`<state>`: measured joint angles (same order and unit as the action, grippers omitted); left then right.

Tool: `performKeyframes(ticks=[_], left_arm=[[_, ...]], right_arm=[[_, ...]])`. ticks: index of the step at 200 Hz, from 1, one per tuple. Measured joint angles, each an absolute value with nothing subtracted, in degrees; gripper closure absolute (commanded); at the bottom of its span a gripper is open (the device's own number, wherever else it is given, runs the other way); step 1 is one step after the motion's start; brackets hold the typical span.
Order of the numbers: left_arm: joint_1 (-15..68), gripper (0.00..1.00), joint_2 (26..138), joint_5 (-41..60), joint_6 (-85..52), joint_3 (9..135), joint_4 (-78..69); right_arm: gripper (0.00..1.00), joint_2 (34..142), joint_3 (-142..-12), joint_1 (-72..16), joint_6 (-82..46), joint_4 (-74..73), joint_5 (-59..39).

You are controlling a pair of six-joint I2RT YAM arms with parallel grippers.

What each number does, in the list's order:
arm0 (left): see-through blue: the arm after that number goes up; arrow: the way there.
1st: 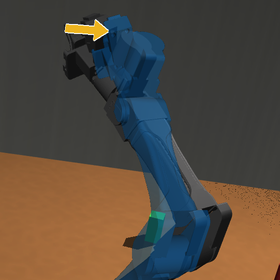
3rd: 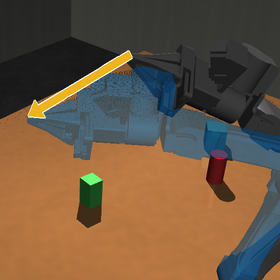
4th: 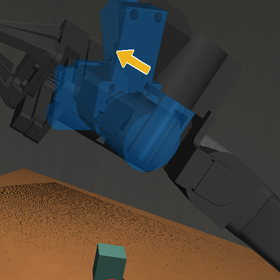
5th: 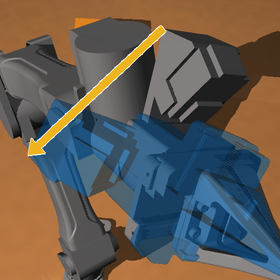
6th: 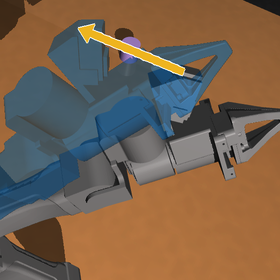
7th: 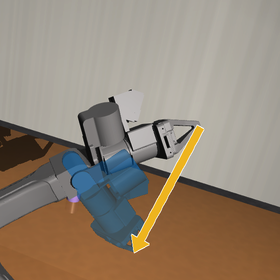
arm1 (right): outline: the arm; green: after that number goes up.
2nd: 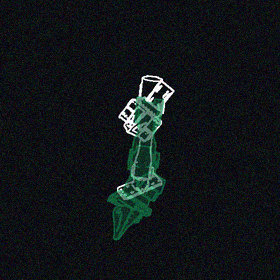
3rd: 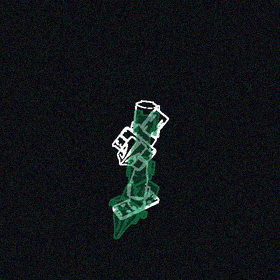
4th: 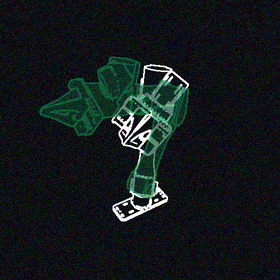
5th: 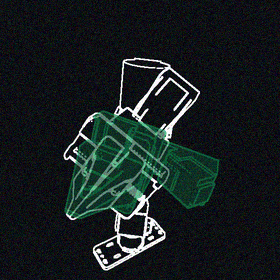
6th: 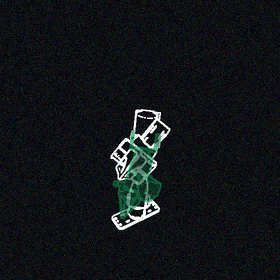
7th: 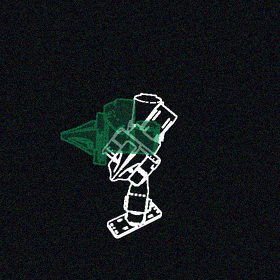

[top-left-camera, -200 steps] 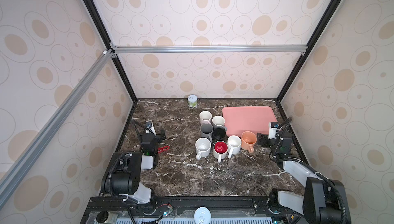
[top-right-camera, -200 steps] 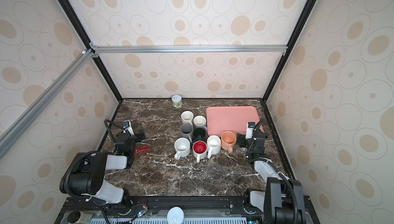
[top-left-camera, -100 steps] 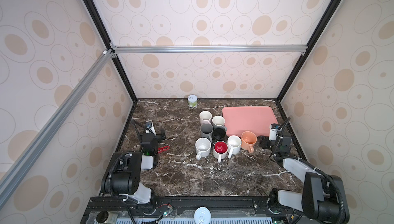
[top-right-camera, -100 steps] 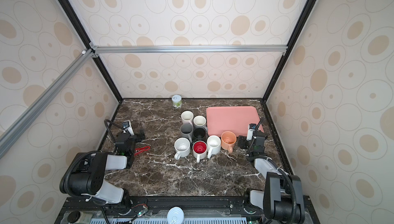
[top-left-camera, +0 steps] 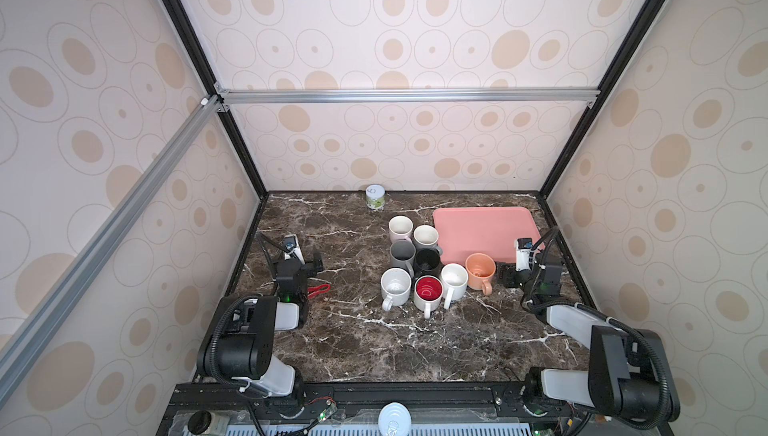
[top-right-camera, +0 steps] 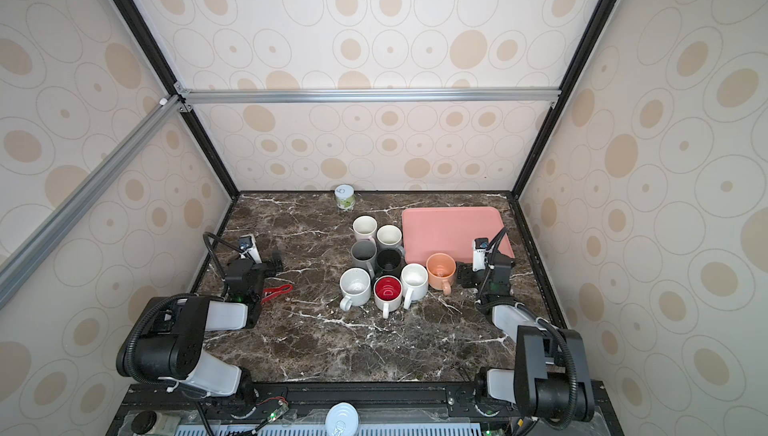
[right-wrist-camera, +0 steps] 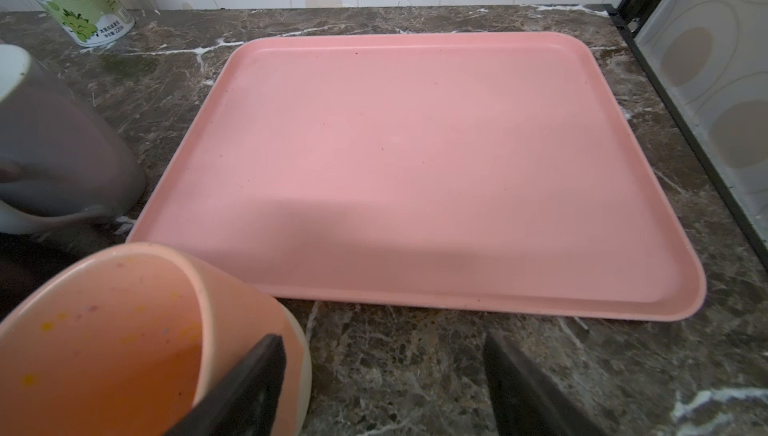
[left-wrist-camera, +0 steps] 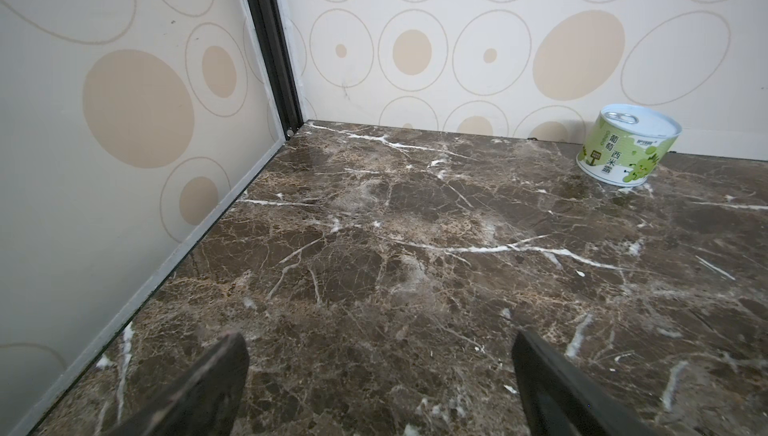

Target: Turn the mug right side up

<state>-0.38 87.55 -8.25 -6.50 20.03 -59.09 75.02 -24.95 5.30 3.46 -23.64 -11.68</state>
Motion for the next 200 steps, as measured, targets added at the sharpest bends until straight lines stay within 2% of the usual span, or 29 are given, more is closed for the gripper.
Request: performKeyframes(ticks=[200], left_arm=[[-0.4,0.00,87.9,-8.0,-6.3,20.2,-59.0]], right_arm=[[0.19,82.6,-27.6,4.8,3.9,-32.7,-17.9]])
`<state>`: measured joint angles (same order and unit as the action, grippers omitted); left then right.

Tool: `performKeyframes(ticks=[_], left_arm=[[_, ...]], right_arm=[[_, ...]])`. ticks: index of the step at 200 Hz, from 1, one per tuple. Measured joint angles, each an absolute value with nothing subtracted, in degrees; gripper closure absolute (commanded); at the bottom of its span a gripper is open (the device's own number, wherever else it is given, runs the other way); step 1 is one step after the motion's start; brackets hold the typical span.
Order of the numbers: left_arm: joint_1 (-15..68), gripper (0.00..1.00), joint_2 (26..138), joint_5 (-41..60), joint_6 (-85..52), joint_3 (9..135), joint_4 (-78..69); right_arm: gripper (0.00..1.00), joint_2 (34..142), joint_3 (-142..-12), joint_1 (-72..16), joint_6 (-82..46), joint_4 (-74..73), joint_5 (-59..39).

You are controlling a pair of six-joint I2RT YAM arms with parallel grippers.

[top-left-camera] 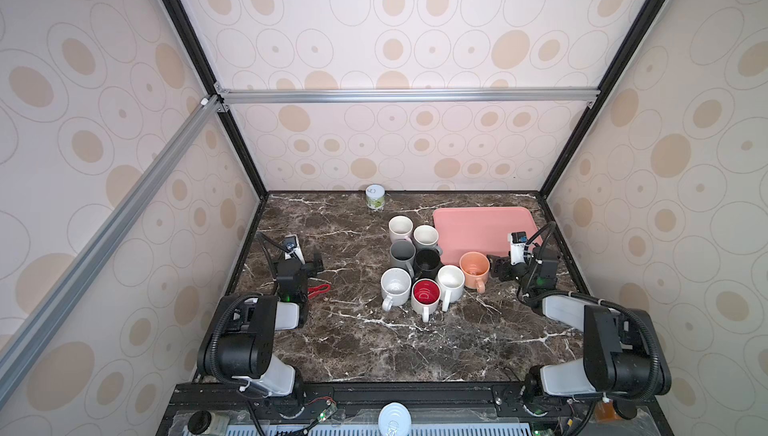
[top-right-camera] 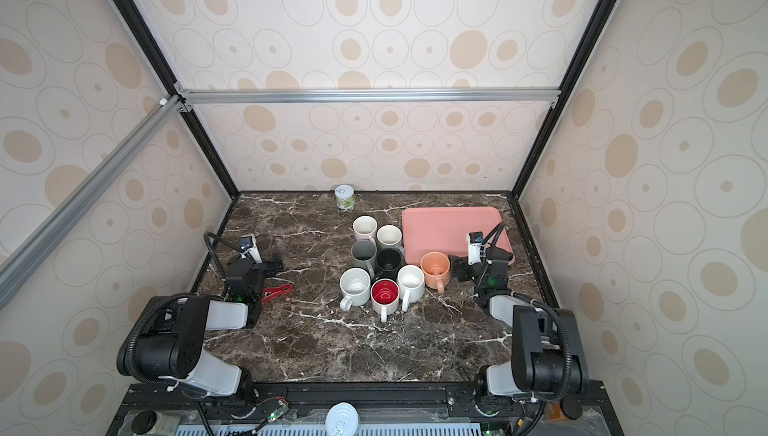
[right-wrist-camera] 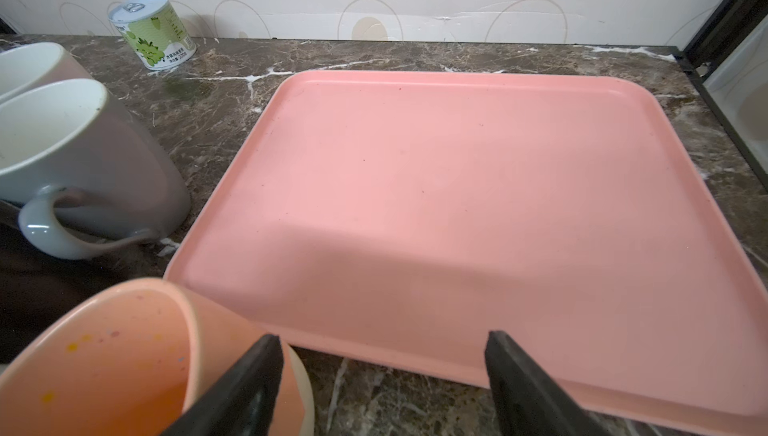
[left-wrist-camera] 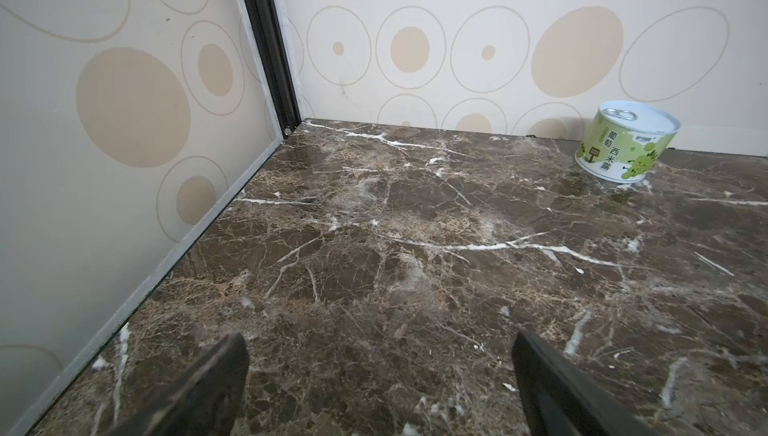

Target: Turn the mug right side up

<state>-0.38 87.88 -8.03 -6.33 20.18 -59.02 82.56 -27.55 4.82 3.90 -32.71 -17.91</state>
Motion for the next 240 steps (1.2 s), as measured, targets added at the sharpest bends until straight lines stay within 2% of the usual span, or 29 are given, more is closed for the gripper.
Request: performKeyframes(ticks=[23,77,97,125,136,150,174,189,240], left_arm=[[-0.4,0.00,87.9,-8.0,-6.3,20.2,-59.0],[0.1,0.00,91.4,-6.8,-4.6,25.9,-54.0],[0.2,0.00,98.9,-4.4,-3.4,37.9,-43.9],[-0.2,0.01,121.2,2.0,-1.9,71.5,-20.1],[-0.5,0.01,125.8,5.5,-1.0,76.8,-15.7],[-0.8,0.00,122.7,8.1,-0.8,71.6,-17.2],[-0.9,0.00,105.7,5.4,-1.6,47.3,-23.5],[-0.9,0.00,98.5,3.1,-2.3,37.5,-28.6],[-1.0,0.00,95.6,-0.1,-3.0,33.4,-40.3]], right_arm=[[0.19,85.1,-26.2,4.8,3.3,-38.6,-18.2],[0.19,85.4,-26.1,4.6,3.0,-39.8,-18.2],[0.18,85.4,-26.1,4.4,3.0,-39.9,-17.8],[0.18,85.4,-26.1,3.5,3.1,-40.0,-16.3],[0.17,85.5,-26.0,3.2,3.1,-40.2,-15.8],[0.16,85.8,-25.0,2.9,3.1,-42.7,-15.5],[0.16,87.8,-22.3,2.8,3.1,-47.5,-14.8],[0.16,87.8,-22.1,2.7,3.1,-47.3,-14.9],[0.15,87.9,-22.2,2.6,3.3,-47.9,-15.0]])
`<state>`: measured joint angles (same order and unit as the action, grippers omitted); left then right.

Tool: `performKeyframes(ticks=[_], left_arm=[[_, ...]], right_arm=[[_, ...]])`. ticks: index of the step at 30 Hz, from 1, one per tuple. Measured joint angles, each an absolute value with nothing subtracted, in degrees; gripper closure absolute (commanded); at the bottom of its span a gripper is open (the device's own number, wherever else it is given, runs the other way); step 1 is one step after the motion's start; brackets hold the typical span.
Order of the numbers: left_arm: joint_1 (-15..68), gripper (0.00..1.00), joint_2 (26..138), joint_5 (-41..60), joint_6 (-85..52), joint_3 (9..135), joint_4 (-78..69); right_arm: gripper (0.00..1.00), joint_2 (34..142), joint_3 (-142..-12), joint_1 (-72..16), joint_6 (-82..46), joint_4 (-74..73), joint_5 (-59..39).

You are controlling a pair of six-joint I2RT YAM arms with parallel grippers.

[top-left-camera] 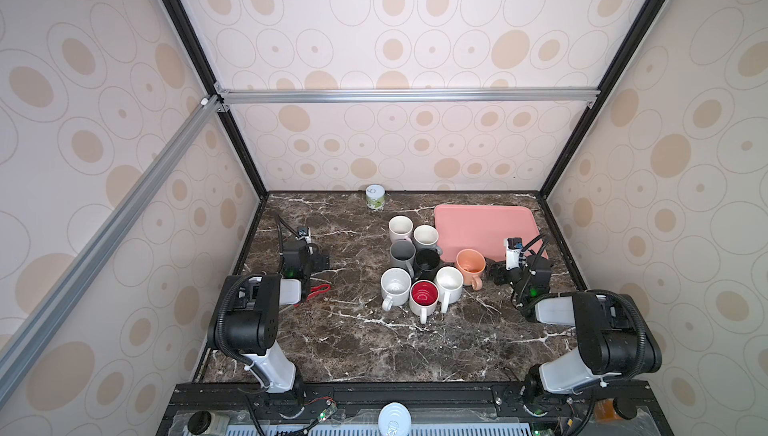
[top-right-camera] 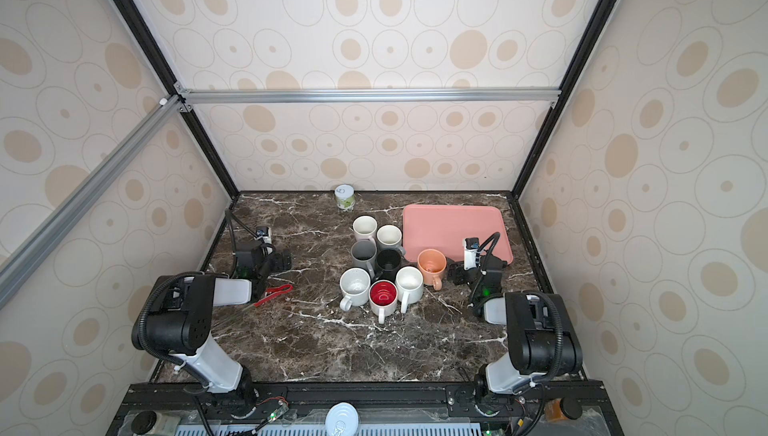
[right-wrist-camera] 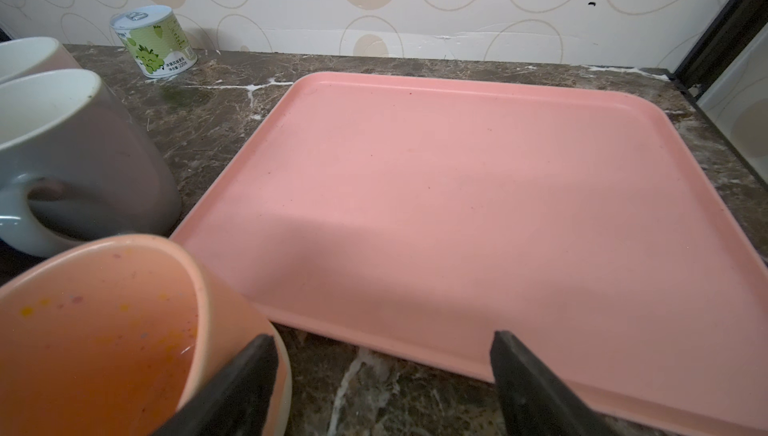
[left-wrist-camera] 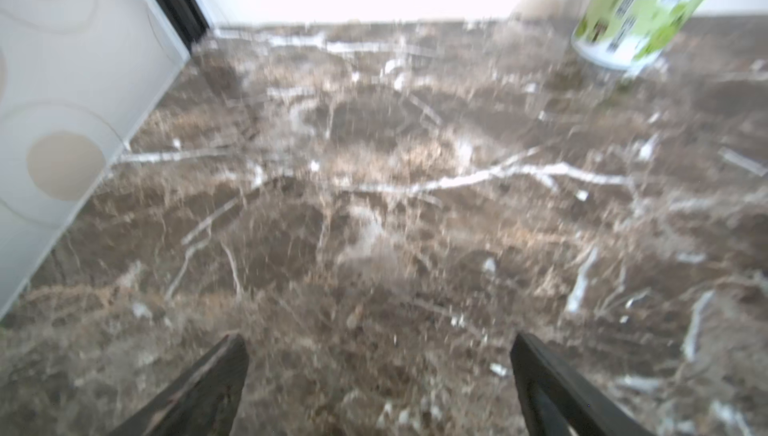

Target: Turn the mug right side up

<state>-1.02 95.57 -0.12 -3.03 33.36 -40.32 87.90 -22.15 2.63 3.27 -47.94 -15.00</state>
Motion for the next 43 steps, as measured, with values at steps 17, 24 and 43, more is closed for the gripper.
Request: performKeyframes(ticks=[17,24,43], left_arm=[[0.8,0.00,89.6,-0.5,-1.6,14.3,-67.5],[6.0,0.00,90.2,-9.4,-0.1,10.3,-77.7],[3.8,0.00,90.6,-9.7,0.3,12.3,-77.6]], right_arm=[[0.01,87.9,-22.3,2.6,3.5,-47.8,-14.8],[0.01,87.9,-22.3,2.6,3.5,-47.7,-14.8],[0.01,87.9,-22.3,2.6,3.5,-47.6,-14.8]])
